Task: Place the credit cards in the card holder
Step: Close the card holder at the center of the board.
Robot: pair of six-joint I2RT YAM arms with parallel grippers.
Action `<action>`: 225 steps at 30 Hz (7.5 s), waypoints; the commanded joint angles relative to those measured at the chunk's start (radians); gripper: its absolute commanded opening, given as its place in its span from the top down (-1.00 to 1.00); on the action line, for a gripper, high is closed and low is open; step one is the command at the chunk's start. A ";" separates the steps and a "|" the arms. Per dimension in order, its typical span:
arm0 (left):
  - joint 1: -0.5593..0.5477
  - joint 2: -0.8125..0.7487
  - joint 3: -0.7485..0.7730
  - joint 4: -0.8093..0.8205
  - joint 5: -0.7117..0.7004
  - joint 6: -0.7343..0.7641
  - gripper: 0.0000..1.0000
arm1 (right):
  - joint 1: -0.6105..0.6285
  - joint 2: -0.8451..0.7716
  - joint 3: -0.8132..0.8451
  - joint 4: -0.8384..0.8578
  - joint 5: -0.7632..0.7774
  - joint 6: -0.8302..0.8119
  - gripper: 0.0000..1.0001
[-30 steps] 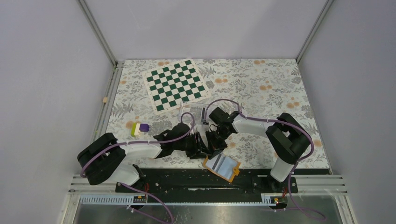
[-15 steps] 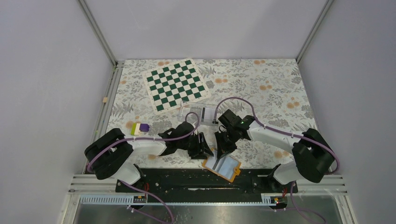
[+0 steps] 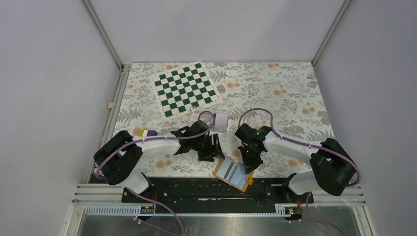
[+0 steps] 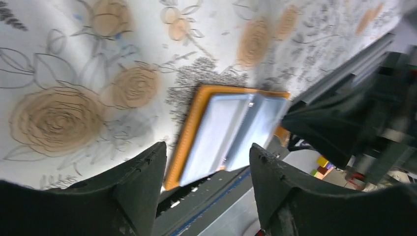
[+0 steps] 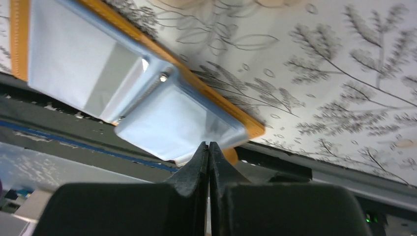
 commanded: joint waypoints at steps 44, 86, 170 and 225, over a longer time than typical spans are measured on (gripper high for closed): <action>-0.084 0.174 -0.058 0.649 0.379 -0.340 -0.07 | -0.003 0.151 0.070 0.075 -0.008 0.019 1.00; -0.101 0.155 -0.056 0.157 0.208 -0.119 -0.13 | -0.004 0.174 -0.046 0.111 -0.388 0.014 1.00; -0.111 0.025 0.020 -0.103 0.038 -0.042 -0.04 | 0.051 0.268 0.232 -0.018 -0.226 -0.051 1.00; 0.116 0.187 0.077 0.130 0.156 -0.097 0.77 | -0.127 0.371 0.397 0.103 -0.310 0.007 0.83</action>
